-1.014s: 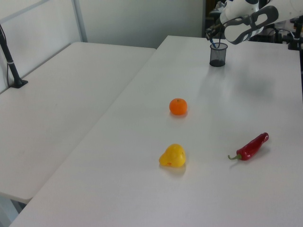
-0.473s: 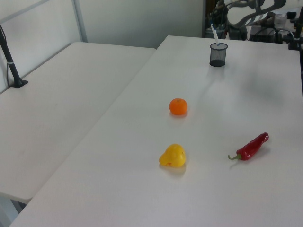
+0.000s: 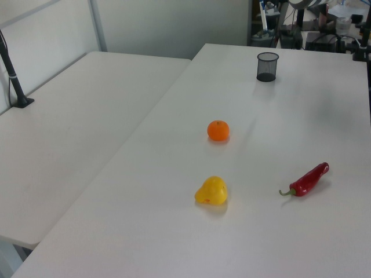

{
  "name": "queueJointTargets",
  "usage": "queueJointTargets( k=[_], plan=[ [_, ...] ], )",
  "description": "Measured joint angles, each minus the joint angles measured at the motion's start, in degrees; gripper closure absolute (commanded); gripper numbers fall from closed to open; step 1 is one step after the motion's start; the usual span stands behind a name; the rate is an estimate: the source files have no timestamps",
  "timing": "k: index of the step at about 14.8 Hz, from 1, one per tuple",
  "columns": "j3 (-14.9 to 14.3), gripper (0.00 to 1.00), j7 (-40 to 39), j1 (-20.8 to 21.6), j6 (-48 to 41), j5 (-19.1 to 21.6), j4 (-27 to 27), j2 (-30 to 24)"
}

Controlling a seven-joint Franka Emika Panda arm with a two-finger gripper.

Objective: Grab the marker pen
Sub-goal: 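Lift the marker up out of the pen cup, then carry the marker across the table toward the orange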

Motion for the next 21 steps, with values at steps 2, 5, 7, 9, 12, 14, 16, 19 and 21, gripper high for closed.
queueJointTargets(
  k=[2, 5, 7, 9, 12, 14, 16, 19, 21],
  plan=[
    [1.9, 0.98, 1.0, 0.3, -1.4, 0.0, -0.5, -2.0],
    [4.6, 0.98, 1.3, 0.6, -10.1, 0.0, -0.8, -5.6],
    [6.2, 0.98, 1.3, 0.7, -18.3, 0.0, -0.9, -8.4],
    [7.9, 0.98, 1.3, 0.9, -26.4, 0.0, -1.2, -10.7],
    [9.9, 0.98, 1.2, 2.3, -38.6, 0.0, -1.6, -12.6],
    [11.5, 0.98, 1.2, 3.4, -45.4, 0.0, -1.9, -13.1],
    [13.7, 0.97, 1.0, 3.9, -50.1, 0.0, -2.8, -13.2],
    [17.5, 0.97, 0.7, 4.0, -51.5, 0.0, -5.8, -13.2],
    [19.6, 0.97, 0.7, 4.9, -51.5, 0.0, -8.1, -13.0]
  ],
)
